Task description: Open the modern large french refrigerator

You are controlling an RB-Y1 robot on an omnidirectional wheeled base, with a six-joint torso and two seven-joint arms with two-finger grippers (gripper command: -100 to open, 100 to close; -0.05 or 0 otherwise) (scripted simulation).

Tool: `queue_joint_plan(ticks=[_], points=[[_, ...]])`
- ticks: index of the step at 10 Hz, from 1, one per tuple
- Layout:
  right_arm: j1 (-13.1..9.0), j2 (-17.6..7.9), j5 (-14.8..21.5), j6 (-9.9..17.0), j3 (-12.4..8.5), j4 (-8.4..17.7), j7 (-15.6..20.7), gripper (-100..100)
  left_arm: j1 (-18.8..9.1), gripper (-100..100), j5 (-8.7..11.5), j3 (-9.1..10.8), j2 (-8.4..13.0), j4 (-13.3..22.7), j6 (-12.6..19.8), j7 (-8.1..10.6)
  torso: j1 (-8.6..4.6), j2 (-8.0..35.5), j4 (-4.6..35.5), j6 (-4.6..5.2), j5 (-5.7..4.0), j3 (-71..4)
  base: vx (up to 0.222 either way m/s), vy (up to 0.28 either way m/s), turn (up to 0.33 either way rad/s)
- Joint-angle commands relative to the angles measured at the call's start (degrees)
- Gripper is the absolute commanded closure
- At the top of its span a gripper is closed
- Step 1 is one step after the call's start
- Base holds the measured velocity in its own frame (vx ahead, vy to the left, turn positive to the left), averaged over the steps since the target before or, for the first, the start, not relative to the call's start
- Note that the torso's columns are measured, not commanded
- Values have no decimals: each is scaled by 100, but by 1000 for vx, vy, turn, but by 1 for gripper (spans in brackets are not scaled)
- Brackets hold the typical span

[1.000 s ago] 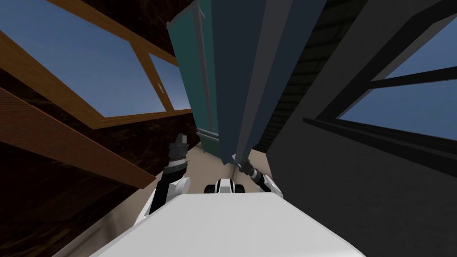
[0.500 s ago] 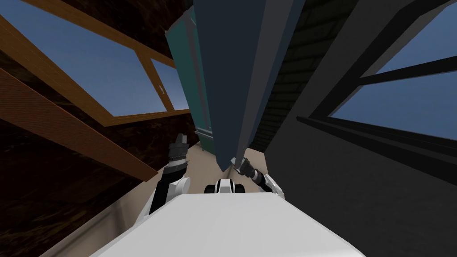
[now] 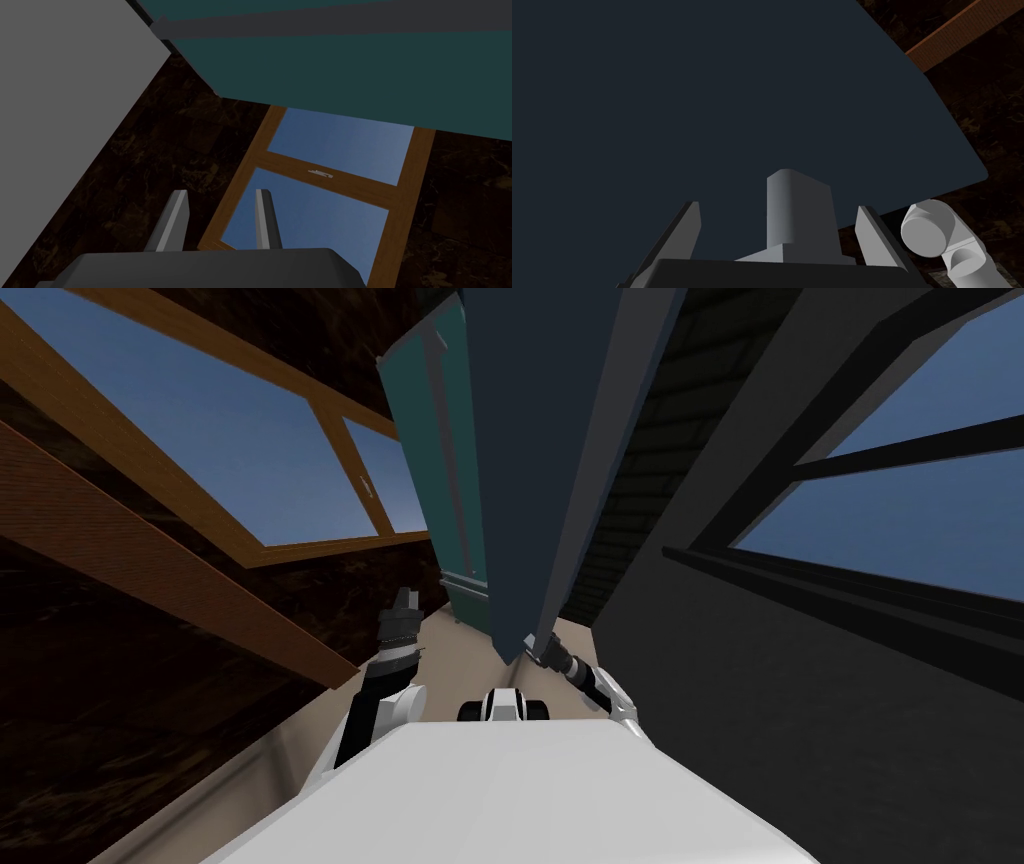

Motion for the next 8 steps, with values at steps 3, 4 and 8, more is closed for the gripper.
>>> queue_joint_plan(ticks=[3,4,8], points=[[-252,-77,-100,121,-73,-201,-278,-100,0,0,0,1,1,0,0,0,0,54,52,6,15,19,-37,13,0],[-321,-118,-120,186,-95,-249,-379,-100,0,0,0,1,1,0,0,0,-2,42,46,6,10,14,-24,2,2],[-178,-145,6,291,-14,-109,-343,-100,1,0,0,1,1,0,0,0,10,52,71,5,20,11,-8,1,-2]])
